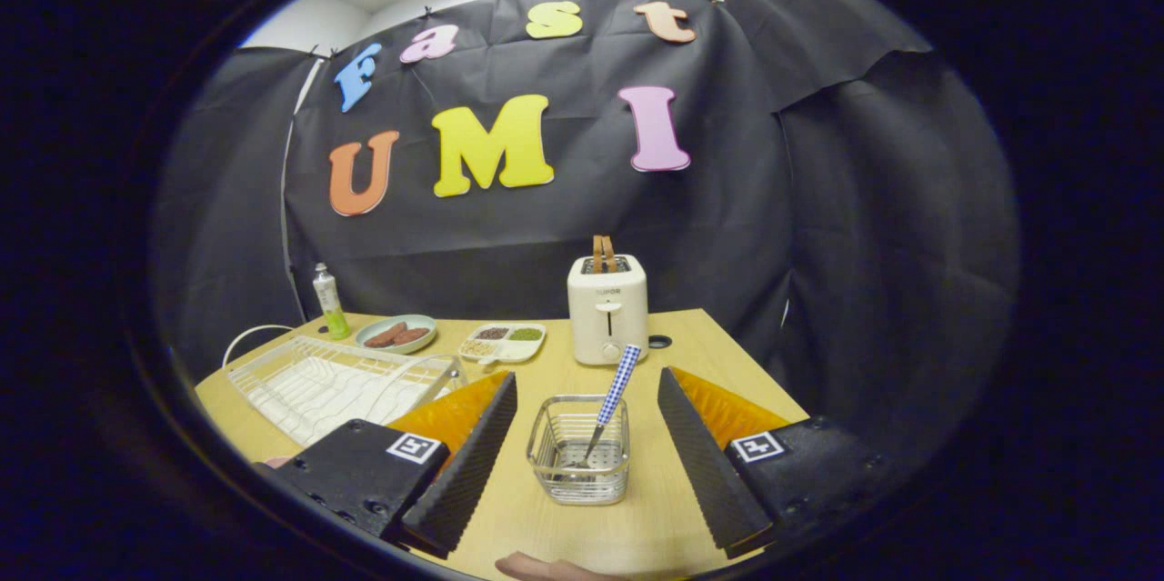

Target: Take the plate from the dish rack, then take the spoon from the basket and place it into the plate.

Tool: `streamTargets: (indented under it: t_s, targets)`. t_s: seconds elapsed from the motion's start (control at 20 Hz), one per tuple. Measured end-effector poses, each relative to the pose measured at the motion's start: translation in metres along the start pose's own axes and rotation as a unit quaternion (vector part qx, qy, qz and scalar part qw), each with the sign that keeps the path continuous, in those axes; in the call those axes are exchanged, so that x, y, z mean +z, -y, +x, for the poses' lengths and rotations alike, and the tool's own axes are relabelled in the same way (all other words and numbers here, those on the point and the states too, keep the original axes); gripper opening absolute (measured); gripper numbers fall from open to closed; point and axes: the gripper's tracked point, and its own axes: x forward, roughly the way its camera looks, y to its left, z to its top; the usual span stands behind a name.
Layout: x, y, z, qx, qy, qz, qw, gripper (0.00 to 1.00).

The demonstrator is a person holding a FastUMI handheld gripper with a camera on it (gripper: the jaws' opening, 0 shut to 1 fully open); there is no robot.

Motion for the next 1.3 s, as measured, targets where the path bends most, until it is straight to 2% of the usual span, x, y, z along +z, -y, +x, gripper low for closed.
streamTargets:
  t_s: [0.1, 0.35, 0.5, 0.6, 0.75, 0.85, 0.9, 1.05, 1.3]
  targets:
    - [0.000, 0.011, 0.024, -0.016, -0.023, 0.015, 0.999, 1.00]
    - [-0.007, 0.015, 0.064, -0.017, -0.060, 0.049, 0.997, 1.00]
    - [-0.006, 0.023, 0.080, -0.027, -0.064, 0.067, 0.995, 0.94]
    - [-0.013, 0.019, 0.084, -0.015, -0.081, 0.084, 0.993, 0.88]
    - [-0.019, 0.018, 0.093, -0.020, -0.095, 0.085, 0.992, 0.64]
    - [-0.018, 0.020, 0.092, -0.035, -0.092, 0.078, 0.992, 0.31]
    - [-0.013, 0.018, 0.087, -0.035, -0.085, 0.080, 0.993, 0.26]
    - [0.006, 0.019, 0.074, -0.047, -0.052, 0.068, 0.995, 0.16]
    - [0.067, 0.004, 0.038, -0.049, 0.037, 0.039, 0.997, 0.16]
